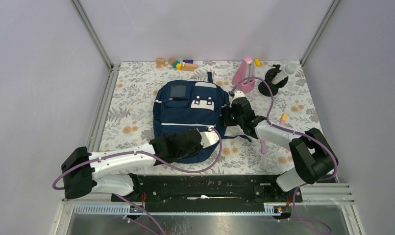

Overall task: Pack the student bag
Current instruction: Zip the student bag at the center of the board.

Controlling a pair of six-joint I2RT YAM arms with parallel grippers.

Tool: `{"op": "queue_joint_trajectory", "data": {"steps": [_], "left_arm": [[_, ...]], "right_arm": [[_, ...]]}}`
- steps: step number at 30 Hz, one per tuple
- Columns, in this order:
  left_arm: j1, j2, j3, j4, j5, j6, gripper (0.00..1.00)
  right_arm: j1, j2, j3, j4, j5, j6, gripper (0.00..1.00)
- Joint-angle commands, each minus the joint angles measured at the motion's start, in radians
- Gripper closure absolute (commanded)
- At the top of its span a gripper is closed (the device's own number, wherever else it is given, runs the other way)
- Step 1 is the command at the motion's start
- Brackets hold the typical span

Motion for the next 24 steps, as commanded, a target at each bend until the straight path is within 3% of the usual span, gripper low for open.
{"op": "queue_joint_trajectory", "data": {"steps": [1, 11, 12, 15, 17, 22, 24], "left_arm": [[-0.023, -0.043, 0.005, -0.027, -0.017, -0.014, 1.00], [-0.028, -0.053, 0.010, -0.033, -0.042, -0.013, 1.00], [-0.028, -0.056, 0.011, -0.035, -0.041, -0.016, 1.00], [-0.028, -0.058, 0.022, -0.047, -0.044, -0.020, 1.00], [-0.028, -0.059, 0.030, -0.064, -0.051, -0.022, 1.00], [-0.028, -0.073, 0.053, -0.141, -0.041, -0.047, 0.99], [-0.027, -0.101, 0.046, -0.154, -0.035, -0.067, 0.88]], "right_arm": [[-0.050, 0.030, 0.054, 0.020, 0.096, -0.052, 1.00], [-0.056, -0.040, 0.022, 0.055, 0.022, -0.131, 1.00], [-0.056, -0.068, 0.003, 0.058, 0.014, -0.154, 0.91], [-0.056, -0.173, -0.060, 0.055, 0.018, -0.181, 0.52], [-0.056, -0.243, -0.103, 0.049, 0.019, -0.196, 0.37], [-0.056, -0.406, -0.181, 0.009, -0.137, -0.253, 0.30], [-0.056, -0.466, -0.212, 0.018, -0.270, -0.277, 0.29]]}}
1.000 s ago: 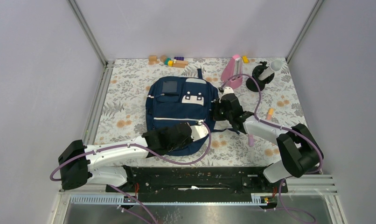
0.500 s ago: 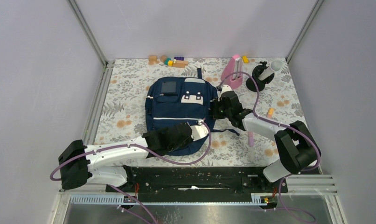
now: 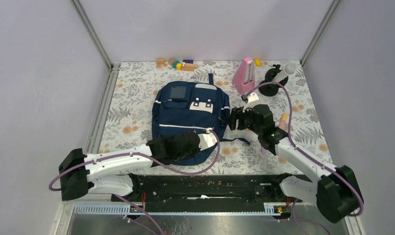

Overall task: Pack the student bag
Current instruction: Zip the student bag at the center of the board, then unzip the student bag at the center of the board.

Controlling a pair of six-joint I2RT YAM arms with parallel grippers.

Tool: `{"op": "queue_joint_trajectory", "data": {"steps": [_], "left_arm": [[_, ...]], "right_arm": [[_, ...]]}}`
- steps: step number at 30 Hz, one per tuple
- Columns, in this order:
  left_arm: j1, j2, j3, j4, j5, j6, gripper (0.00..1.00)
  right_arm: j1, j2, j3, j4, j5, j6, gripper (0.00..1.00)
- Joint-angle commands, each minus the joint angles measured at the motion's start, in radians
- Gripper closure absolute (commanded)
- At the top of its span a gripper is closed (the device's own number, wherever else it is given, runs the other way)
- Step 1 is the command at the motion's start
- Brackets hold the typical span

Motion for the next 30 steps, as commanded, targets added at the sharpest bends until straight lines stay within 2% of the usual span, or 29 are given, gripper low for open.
{"op": "queue_joint_trajectory", "data": {"steps": [1, 2, 3, 5, 7, 11, 15, 20, 24, 30], "left_arm": [[-0.006, -0.086, 0.039, -0.072, -0.010, -0.069, 0.70], [-0.006, -0.108, 0.033, -0.072, -0.005, -0.083, 0.52], [-0.006, -0.131, 0.030, -0.072, -0.001, -0.096, 0.39], [0.000, -0.172, 0.031, -0.071, 0.017, -0.131, 0.26], [0.016, -0.210, 0.041, -0.075, 0.051, -0.163, 0.17], [0.096, -0.234, 0.093, -0.115, 0.092, -0.243, 0.14], [0.322, -0.258, 0.117, -0.128, 0.259, -0.340, 0.14], [0.550, -0.299, 0.108, -0.078, 0.426, -0.383, 0.14], [0.657, -0.322, 0.083, -0.042, 0.481, -0.386, 0.13], [0.741, -0.326, 0.081, -0.071, 0.454, -0.393, 0.13]], "right_arm": [[-0.001, -0.125, -0.063, 0.027, -0.255, -0.095, 0.29], [-0.001, -0.149, -0.081, 0.038, -0.301, -0.111, 0.29], [-0.001, -0.168, -0.094, 0.043, -0.338, -0.130, 0.28], [-0.001, -0.189, -0.117, 0.060, -0.403, -0.169, 0.28], [0.000, -0.187, -0.149, 0.131, -0.458, -0.188, 0.28], [0.001, -0.108, -0.156, 0.228, -0.576, -0.284, 0.26], [0.000, 0.029, -0.113, 0.277, -0.690, -0.351, 0.25], [0.001, 0.131, -0.041, 0.246, -0.693, -0.436, 0.25], [0.001, 0.155, -0.020, 0.243, -0.673, -0.473, 0.25], [0.000, 0.184, 0.013, 0.203, -0.661, -0.543, 0.24]]}}
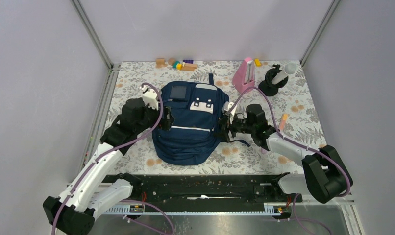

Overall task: Pack the student bag
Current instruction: Unzip the student bag at the center of the board.

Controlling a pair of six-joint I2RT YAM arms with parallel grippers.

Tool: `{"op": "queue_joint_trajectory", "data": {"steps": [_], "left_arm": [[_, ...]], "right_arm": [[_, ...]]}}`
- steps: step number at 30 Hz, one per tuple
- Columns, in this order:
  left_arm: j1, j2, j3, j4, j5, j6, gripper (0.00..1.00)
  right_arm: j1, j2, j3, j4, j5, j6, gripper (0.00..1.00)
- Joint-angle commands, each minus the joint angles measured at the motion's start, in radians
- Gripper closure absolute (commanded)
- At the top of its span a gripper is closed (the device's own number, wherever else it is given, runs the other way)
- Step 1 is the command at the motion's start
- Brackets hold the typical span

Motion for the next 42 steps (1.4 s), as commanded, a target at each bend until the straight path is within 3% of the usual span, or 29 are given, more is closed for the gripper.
{"op": "queue_joint_trajectory", "data": {"steps": [1, 24, 28, 42], "left_arm": [[0.041, -0.017, 0.005, 0.032, 0.040, -0.022, 0.13], [0.084, -0.037, -0.007, 0.035, 0.053, -0.030, 0.13], [0.087, -0.032, -0.006, 0.034, 0.056, -0.031, 0.13], [0.092, -0.026, -0.007, 0.029, 0.057, -0.039, 0.13]], "right_arm": [[0.001, 0.038, 0.069, -0.012, -0.027, -0.086, 0.24], [0.032, 0.108, 0.101, 0.036, -0.015, -0.178, 0.21], [0.050, 0.126, 0.109, 0.013, -0.015, -0.188, 0.25], [0.115, 0.077, 0.099, -0.113, 0.094, -0.189, 0.93]]}}
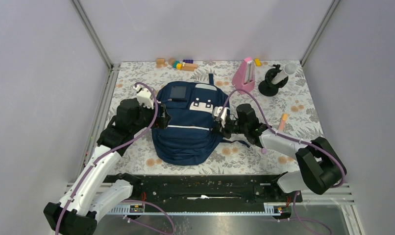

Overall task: Pack the student bag
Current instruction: Unzip the student bag at the center of the board.

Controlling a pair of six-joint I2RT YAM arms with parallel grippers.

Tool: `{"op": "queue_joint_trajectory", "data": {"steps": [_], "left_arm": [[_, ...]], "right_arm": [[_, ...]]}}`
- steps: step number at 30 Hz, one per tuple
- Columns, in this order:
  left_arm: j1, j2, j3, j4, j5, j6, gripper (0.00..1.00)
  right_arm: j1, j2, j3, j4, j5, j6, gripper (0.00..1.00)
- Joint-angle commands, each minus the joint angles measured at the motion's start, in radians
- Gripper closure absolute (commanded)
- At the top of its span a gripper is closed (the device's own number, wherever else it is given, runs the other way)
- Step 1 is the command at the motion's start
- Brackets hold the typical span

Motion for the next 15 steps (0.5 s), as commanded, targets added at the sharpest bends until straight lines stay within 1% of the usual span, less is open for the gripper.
{"op": "queue_joint_trajectory", "data": {"steps": [1, 2, 3, 7, 10, 12, 15], "left_arm": [[0.008, 0.008, 0.000, 0.030, 0.026, -0.021, 0.13], [0.008, 0.013, 0.000, 0.028, 0.025, -0.025, 0.13], [0.009, 0.018, 0.000, 0.026, 0.020, -0.031, 0.12], [0.022, 0.063, 0.011, 0.009, 0.003, -0.067, 0.07], [0.056, 0.111, 0.026, -0.011, 0.011, -0.107, 0.06], [0.094, 0.149, 0.025, -0.013, 0.058, -0.141, 0.06], [0.166, 0.210, 0.003, 0.012, 0.187, -0.193, 0.07]], "right_arm": [[0.038, -0.041, 0.013, -0.033, 0.054, 0.011, 0.95], [0.042, -0.047, 0.007, -0.031, 0.063, 0.020, 0.99], [0.047, -0.055, -0.001, -0.025, 0.075, 0.033, 1.00], [0.080, -0.113, -0.042, -0.022, 0.140, 0.071, 1.00], [0.111, -0.154, -0.059, -0.052, 0.205, 0.098, 1.00], [0.126, -0.177, -0.066, -0.068, 0.228, 0.116, 1.00], [0.139, -0.202, -0.088, -0.068, 0.245, 0.136, 1.00]]}}
